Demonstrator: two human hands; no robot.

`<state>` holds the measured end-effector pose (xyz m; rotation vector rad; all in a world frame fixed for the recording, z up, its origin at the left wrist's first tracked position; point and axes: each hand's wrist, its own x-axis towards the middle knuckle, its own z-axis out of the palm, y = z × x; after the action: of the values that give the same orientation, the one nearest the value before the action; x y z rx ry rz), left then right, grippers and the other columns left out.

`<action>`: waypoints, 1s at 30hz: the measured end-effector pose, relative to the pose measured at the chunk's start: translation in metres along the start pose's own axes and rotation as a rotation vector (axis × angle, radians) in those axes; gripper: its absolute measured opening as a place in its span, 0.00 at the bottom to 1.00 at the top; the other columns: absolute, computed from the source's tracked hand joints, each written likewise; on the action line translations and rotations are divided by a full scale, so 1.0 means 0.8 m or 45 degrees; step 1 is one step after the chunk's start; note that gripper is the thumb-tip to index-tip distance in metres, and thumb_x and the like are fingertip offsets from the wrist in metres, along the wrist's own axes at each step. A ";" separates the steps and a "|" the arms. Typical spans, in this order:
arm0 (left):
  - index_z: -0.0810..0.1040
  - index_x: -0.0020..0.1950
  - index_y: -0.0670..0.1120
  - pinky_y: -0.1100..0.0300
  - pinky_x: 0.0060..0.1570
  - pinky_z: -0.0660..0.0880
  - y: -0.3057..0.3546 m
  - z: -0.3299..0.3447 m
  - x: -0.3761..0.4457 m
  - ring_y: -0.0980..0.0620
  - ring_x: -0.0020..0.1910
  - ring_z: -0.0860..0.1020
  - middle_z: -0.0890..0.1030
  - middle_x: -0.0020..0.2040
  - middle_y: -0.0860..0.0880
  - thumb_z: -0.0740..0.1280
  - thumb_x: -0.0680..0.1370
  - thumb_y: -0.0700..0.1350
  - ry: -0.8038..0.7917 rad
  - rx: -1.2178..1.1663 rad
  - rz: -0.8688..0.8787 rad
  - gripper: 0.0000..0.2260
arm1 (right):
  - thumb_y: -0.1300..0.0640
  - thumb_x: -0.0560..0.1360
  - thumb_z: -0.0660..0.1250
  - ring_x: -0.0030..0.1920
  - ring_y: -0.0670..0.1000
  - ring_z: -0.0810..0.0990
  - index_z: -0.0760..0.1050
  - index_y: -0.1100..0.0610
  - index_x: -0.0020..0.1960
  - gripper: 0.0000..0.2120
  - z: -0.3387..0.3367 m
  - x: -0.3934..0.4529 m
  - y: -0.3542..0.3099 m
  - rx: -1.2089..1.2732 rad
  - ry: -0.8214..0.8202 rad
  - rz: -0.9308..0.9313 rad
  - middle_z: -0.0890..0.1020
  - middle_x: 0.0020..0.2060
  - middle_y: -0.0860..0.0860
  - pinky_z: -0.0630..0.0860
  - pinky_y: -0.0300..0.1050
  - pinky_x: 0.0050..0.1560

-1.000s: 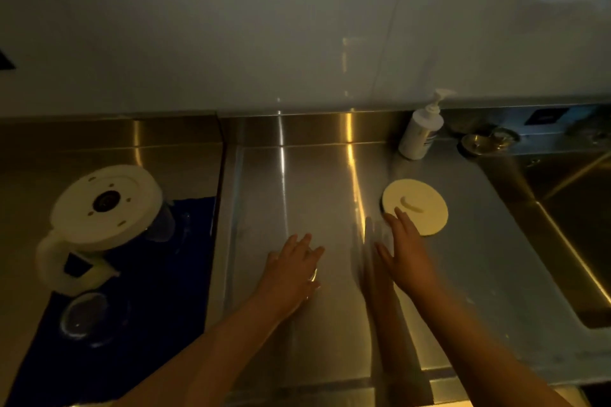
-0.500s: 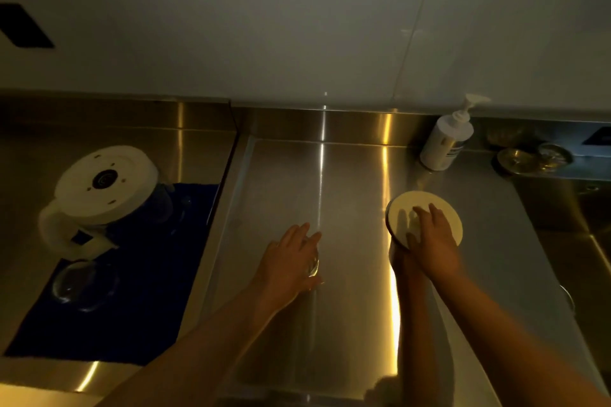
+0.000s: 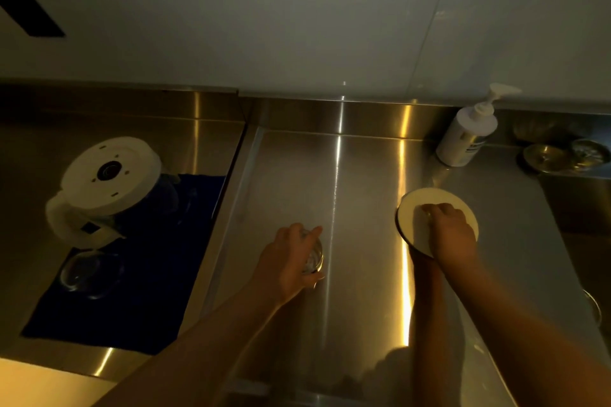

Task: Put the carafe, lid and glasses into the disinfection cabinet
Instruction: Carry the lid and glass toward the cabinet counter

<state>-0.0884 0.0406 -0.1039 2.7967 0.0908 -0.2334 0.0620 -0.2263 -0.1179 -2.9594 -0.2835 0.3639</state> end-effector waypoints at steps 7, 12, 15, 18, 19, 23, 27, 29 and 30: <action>0.57 0.74 0.59 0.57 0.54 0.73 -0.005 -0.001 -0.007 0.50 0.65 0.62 0.62 0.68 0.51 0.70 0.71 0.60 0.030 -0.036 -0.029 0.36 | 0.60 0.56 0.80 0.62 0.60 0.67 0.65 0.55 0.70 0.45 0.006 -0.016 -0.011 -0.024 0.072 -0.143 0.69 0.65 0.57 0.71 0.57 0.55; 0.58 0.74 0.59 0.56 0.53 0.75 -0.014 -0.021 -0.022 0.50 0.64 0.64 0.63 0.67 0.50 0.70 0.70 0.60 0.069 -0.025 -0.059 0.35 | 0.55 0.60 0.79 0.66 0.59 0.64 0.62 0.51 0.71 0.44 0.000 -0.034 -0.061 -0.058 0.116 -0.311 0.64 0.69 0.55 0.69 0.55 0.60; 0.58 0.73 0.60 0.59 0.53 0.74 -0.023 -0.042 -0.041 0.52 0.64 0.63 0.62 0.67 0.51 0.68 0.70 0.61 0.108 -0.005 -0.074 0.35 | 0.55 0.62 0.77 0.67 0.59 0.62 0.61 0.51 0.72 0.42 -0.013 -0.052 -0.101 -0.074 0.156 -0.410 0.63 0.70 0.56 0.67 0.54 0.62; 0.58 0.73 0.60 0.60 0.53 0.74 -0.038 -0.070 -0.068 0.53 0.64 0.64 0.63 0.67 0.52 0.68 0.70 0.62 0.163 0.016 -0.041 0.34 | 0.54 0.62 0.77 0.65 0.60 0.64 0.64 0.52 0.71 0.40 -0.036 -0.078 -0.148 -0.075 0.234 -0.527 0.65 0.69 0.58 0.68 0.55 0.59; 0.59 0.73 0.60 0.60 0.53 0.74 -0.044 -0.082 -0.077 0.53 0.64 0.64 0.63 0.67 0.52 0.68 0.70 0.62 0.171 0.014 -0.025 0.34 | 0.55 0.62 0.78 0.64 0.61 0.66 0.66 0.53 0.69 0.39 -0.044 -0.088 -0.164 -0.063 0.276 -0.569 0.67 0.68 0.59 0.69 0.56 0.58; 0.58 0.73 0.60 0.61 0.51 0.72 -0.077 -0.141 -0.118 0.53 0.63 0.63 0.63 0.66 0.53 0.67 0.71 0.63 0.240 0.059 -0.037 0.34 | 0.57 0.55 0.82 0.60 0.65 0.72 0.72 0.56 0.65 0.40 -0.078 -0.134 -0.241 -0.019 0.476 -0.718 0.73 0.62 0.62 0.73 0.61 0.52; 0.58 0.73 0.59 0.57 0.55 0.73 -0.130 -0.201 -0.179 0.51 0.65 0.62 0.64 0.66 0.52 0.66 0.71 0.63 0.331 0.064 -0.108 0.33 | 0.55 0.54 0.83 0.59 0.65 0.73 0.71 0.56 0.64 0.41 -0.096 -0.178 -0.336 0.073 0.578 -0.871 0.73 0.61 0.61 0.75 0.62 0.49; 0.59 0.73 0.60 0.57 0.58 0.71 -0.164 -0.226 -0.221 0.51 0.66 0.63 0.65 0.66 0.52 0.67 0.71 0.63 0.388 0.065 -0.152 0.33 | 0.53 0.60 0.79 0.62 0.63 0.69 0.70 0.54 0.66 0.36 -0.097 -0.202 -0.387 0.149 0.584 -0.923 0.71 0.64 0.60 0.73 0.58 0.53; 0.59 0.73 0.60 0.56 0.58 0.71 -0.182 -0.237 -0.243 0.51 0.66 0.63 0.66 0.66 0.52 0.68 0.70 0.63 0.415 0.067 -0.176 0.34 | 0.51 0.64 0.75 0.64 0.61 0.67 0.70 0.53 0.66 0.33 -0.095 -0.214 -0.414 0.205 0.575 -0.931 0.70 0.65 0.58 0.71 0.54 0.55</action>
<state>-0.2642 0.2337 0.0597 2.8577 0.3597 0.1931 -0.1378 0.0511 0.0489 -2.4515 -1.1394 -0.3466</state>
